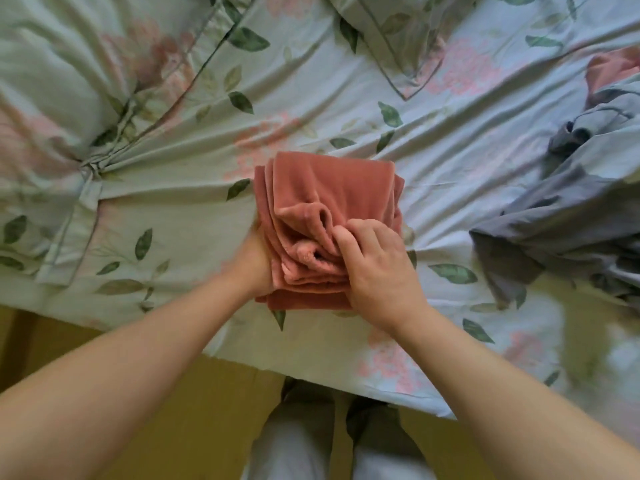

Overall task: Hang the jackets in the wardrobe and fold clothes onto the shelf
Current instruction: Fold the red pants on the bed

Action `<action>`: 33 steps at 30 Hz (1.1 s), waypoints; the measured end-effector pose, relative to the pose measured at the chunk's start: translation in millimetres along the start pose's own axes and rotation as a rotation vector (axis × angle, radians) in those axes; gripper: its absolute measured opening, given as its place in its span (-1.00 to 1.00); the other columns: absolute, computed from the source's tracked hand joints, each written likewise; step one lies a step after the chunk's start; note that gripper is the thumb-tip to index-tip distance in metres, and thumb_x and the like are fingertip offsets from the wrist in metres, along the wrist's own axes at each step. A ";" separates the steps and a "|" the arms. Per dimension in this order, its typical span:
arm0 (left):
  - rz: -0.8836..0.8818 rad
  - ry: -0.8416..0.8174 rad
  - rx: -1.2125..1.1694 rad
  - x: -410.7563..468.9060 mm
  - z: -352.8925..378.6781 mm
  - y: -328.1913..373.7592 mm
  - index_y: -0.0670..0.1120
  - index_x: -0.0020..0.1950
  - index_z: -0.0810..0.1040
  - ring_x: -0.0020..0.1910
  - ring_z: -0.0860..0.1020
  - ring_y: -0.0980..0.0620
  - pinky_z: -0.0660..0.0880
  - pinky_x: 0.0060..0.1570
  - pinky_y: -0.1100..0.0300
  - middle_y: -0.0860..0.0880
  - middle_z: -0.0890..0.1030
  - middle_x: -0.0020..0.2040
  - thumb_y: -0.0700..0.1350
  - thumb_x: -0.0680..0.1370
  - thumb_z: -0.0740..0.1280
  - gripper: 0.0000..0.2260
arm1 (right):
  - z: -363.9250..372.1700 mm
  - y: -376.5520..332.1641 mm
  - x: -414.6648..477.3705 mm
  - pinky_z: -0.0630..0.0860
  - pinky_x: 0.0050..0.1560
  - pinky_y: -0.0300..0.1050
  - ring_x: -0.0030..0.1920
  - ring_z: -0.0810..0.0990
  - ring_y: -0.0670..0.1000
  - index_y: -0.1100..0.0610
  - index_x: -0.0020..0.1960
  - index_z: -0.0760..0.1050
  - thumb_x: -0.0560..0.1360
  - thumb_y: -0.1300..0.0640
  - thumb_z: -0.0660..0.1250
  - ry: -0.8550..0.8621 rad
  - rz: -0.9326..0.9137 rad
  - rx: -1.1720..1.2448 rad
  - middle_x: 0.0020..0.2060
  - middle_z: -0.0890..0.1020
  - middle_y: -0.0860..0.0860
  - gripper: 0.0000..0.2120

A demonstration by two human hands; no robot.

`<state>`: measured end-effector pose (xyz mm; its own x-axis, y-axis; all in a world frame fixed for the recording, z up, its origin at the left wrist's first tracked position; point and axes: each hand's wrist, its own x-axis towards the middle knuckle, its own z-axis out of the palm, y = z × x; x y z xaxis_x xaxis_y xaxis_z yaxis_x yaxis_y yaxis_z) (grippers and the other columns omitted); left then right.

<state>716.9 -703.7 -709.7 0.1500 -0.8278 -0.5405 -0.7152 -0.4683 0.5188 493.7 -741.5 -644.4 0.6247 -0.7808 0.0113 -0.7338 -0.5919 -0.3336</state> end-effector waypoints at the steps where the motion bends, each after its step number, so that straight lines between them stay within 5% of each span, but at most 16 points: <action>1: -0.076 0.056 -0.117 -13.1 -6.1 5.1 -0.11 0.31 0.53 0.10 0.63 -0.13 0.59 0.07 0.04 -0.10 0.63 0.14 -0.13 0.44 0.33 -0.58 | 9.8 -1.0 -6.8 0.40 0.26 0.13 0.22 0.47 0.26 0.17 0.38 0.47 0.38 0.21 0.37 -0.050 -0.011 -0.031 0.24 0.52 0.17 -0.45; 4: -0.242 0.378 -0.372 -29.5 -14.4 -10.9 -0.01 0.04 0.66 0.06 0.64 -0.09 0.54 0.03 0.08 -0.06 0.69 0.05 -0.20 0.56 0.22 -0.76 | 29.9 -8.1 -20.3 0.34 0.37 0.19 0.32 0.41 0.29 0.16 0.50 0.36 0.46 0.19 0.34 -0.176 -0.072 -0.106 0.34 0.45 0.21 -0.39; 7: -0.431 0.342 -0.685 -30.4 -23.2 -1.1 0.03 0.07 0.60 0.01 0.64 -0.05 0.55 -0.05 0.08 0.00 0.67 0.01 0.08 0.67 0.20 -0.78 | 37.1 -14.5 -26.9 0.27 0.44 0.21 0.37 0.37 0.30 0.19 0.54 0.31 0.49 0.19 0.31 -0.178 -0.072 -0.126 0.36 0.42 0.22 -0.37; 10: -0.438 0.234 -0.711 -28.7 -28.2 21.5 0.04 0.13 0.58 0.07 0.64 -0.03 0.56 0.19 -0.07 0.03 0.67 0.06 0.60 0.35 0.22 -0.30 | 35.4 -14.5 -32.9 0.32 0.40 0.19 0.29 0.46 0.28 0.19 0.47 0.42 0.48 0.24 0.32 -0.060 -0.115 -0.119 0.28 0.51 0.20 -0.45; 12: -0.408 0.195 -0.599 -35.6 -30.2 46.7 0.01 0.25 0.55 0.11 0.62 0.01 0.53 0.23 -0.01 0.04 0.65 0.12 0.57 0.28 0.29 -0.21 | 28.4 -14.7 -36.1 0.41 0.30 0.14 0.17 0.54 0.24 0.17 0.36 0.53 0.50 0.27 0.32 0.088 -0.142 -0.120 0.16 0.59 0.16 -0.58; 15: -0.385 0.198 -0.558 -43.3 -26.2 63.9 -0.02 0.37 0.48 0.11 0.62 0.04 0.56 0.18 0.03 0.04 0.63 0.17 0.27 0.34 0.51 -0.31 | 16.8 -20.7 -38.4 0.49 0.15 0.09 -0.01 0.58 0.17 0.15 0.21 0.62 0.57 0.27 0.25 0.227 -0.190 -0.091 -0.04 0.63 0.08 -0.72; 19: -0.300 0.193 -0.475 -57.5 -12.3 54.9 0.04 0.37 0.45 -0.07 0.61 0.29 0.54 -0.03 0.27 0.13 0.62 0.09 0.04 0.35 0.58 -0.37 | 26.1 -18.8 -49.1 0.45 0.26 0.08 -0.10 0.56 0.15 0.17 0.17 0.62 0.55 0.28 0.20 0.116 -0.211 -0.056 -0.17 0.59 0.04 -0.71; 21: -0.338 0.178 -0.462 -59.7 -0.1 42.9 0.04 0.34 0.48 -0.06 0.62 0.31 0.54 -0.08 0.35 0.08 0.62 0.13 0.10 0.31 0.61 -0.36 | 31.3 -18.5 -53.7 0.42 0.29 0.07 -0.09 0.55 0.15 0.16 0.14 0.62 0.51 0.23 0.23 0.033 -0.179 0.005 -0.16 0.60 0.04 -0.72; 23: -0.474 0.167 -0.476 -56.7 8.8 32.3 0.09 0.35 0.46 0.17 0.59 0.07 0.59 0.13 0.11 0.00 0.55 0.25 0.31 0.14 0.60 -0.16 | 28.0 -21.4 -49.3 0.46 0.15 0.03 -0.12 0.56 0.11 0.10 0.02 0.63 0.56 0.12 0.27 0.021 -0.121 0.085 -0.20 0.61 0.00 -0.83; 26: -0.648 0.083 -0.538 -41.6 13.5 17.0 0.08 0.40 0.40 0.25 0.54 -0.07 0.59 0.18 -0.07 -0.01 0.48 0.32 0.47 -0.08 0.58 0.13 | 14.1 -30.6 -28.2 0.46 -0.14 0.01 -0.23 0.58 0.03 0.02 -0.12 0.60 0.61 -0.05 0.28 0.033 0.188 0.262 -0.29 0.63 -0.08 -0.78; 29: -0.705 0.037 -0.604 -26.1 15.5 5.2 0.05 0.34 0.46 0.11 0.65 -0.06 0.64 0.07 -0.05 -0.03 0.60 0.27 0.50 -0.18 0.59 0.16 | 8.8 -32.2 -17.4 0.47 -0.27 -0.05 -0.25 0.58 0.05 0.00 -0.25 0.50 0.55 -0.25 0.25 -0.087 0.645 0.257 -0.35 0.59 -0.06 -0.62; 31: -0.732 0.006 -0.659 -31.8 7.6 14.9 -0.01 0.36 0.44 0.07 0.66 -0.06 0.64 0.01 0.00 -0.04 0.62 0.23 0.51 -0.09 0.58 0.13 | 7.2 -29.0 -22.0 0.50 -0.29 -0.06 -0.26 0.61 0.10 0.05 -0.30 0.50 0.45 -0.48 0.20 -0.303 0.961 0.277 -0.37 0.61 -0.01 -0.41; 33: -0.754 -0.030 -0.730 -43.6 1.2 23.6 -0.08 0.36 0.43 0.01 0.66 -0.02 0.62 -0.15 0.12 -0.04 0.63 0.17 0.42 0.09 0.60 0.00 | 3.7 -31.6 -28.2 0.53 -0.33 -0.08 -0.39 0.61 0.08 0.16 -0.30 0.54 0.30 -0.60 0.23 -0.436 1.276 0.588 -0.45 0.63 0.04 -0.23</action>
<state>692.7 -678.3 -674.7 0.3615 -0.2406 -0.9008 0.1436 -0.9402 0.3088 500.2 -700.1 -637.7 -0.2409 -0.5166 -0.8216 -0.6927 0.6845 -0.2273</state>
